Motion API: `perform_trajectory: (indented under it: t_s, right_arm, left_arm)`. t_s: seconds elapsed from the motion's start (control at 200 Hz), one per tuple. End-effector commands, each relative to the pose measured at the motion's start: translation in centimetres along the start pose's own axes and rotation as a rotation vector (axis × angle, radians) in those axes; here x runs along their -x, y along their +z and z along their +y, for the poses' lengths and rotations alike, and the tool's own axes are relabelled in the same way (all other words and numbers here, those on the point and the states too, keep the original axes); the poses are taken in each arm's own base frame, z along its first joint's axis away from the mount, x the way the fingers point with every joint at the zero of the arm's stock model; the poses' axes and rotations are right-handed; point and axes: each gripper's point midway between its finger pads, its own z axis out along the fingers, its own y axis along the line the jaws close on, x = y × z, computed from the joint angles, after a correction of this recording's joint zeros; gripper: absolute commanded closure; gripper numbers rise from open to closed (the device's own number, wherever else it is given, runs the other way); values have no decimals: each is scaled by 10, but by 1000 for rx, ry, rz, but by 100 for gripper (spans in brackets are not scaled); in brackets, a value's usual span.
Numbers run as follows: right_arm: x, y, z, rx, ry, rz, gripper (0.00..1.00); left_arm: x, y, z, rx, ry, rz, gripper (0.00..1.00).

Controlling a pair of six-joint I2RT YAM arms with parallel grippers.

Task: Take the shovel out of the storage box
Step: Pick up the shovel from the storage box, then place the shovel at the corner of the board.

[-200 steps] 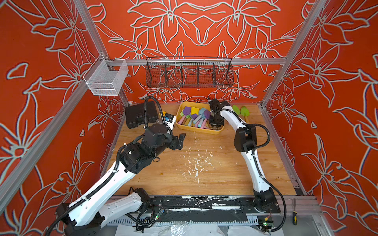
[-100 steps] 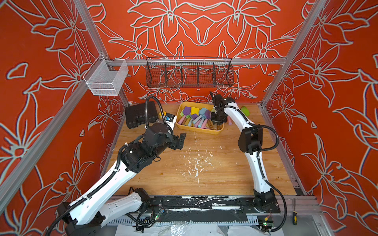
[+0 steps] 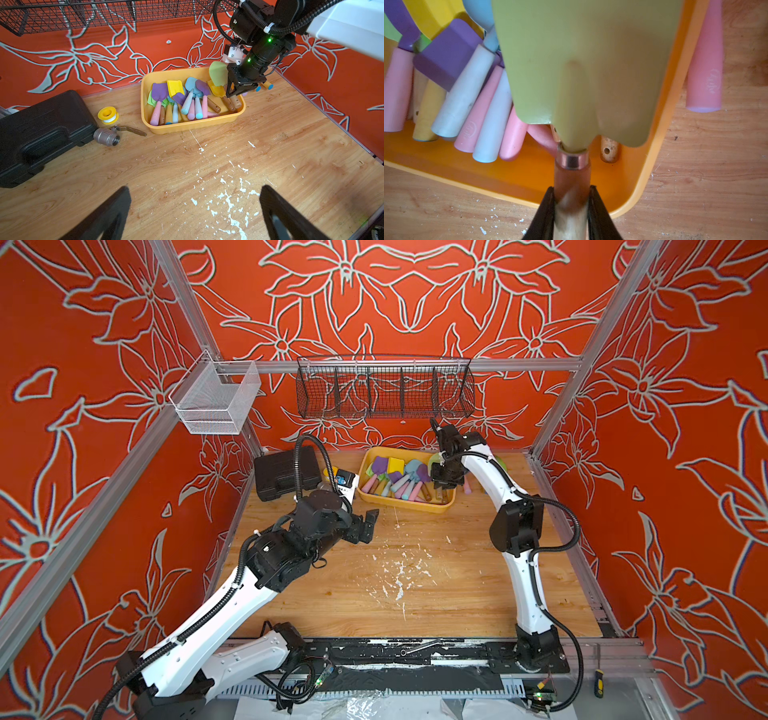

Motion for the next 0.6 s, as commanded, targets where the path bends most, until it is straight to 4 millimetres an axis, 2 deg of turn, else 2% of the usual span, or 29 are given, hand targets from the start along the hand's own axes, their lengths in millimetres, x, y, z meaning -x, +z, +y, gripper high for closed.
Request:
perform_trajectory:
  t_s: [0.0, 0.14, 0.275, 0.355, 0.37, 0.435, 0.455, 0.595]
  right_arm:
    - [5, -28, -1, 38, -25, -48, 100]
    - [12, -43, -14, 68, -41, -89, 100]
    - [16, -58, -43, 47, -67, -145, 100]
    - [13, -64, -72, 32, -47, -152, 100]
    - [19, -67, -77, 36, -42, -178, 100]
    - [18, -72, -103, 26, -18, -198, 100]
    - [18, -74, -112, 18, -12, -203, 100]
    - [13, -84, -163, -47, -18, -231, 100]
  left_arm:
    - [5, -2, 1, -3, 2, -20, 3]
    - [5, -2, -1, -10, 3, -20, 3]
    - [4, 1, -3, -18, 5, -17, 3]
    - [5, 1, -4, -23, 6, -21, 3]
    - [6, 1, -4, -25, 5, -23, 3]
    - [7, 0, -5, -32, 7, -27, 3]
    - [2, 10, -7, -28, 14, 2, 3]
    - [3, 16, -10, -36, 20, 12, 3]
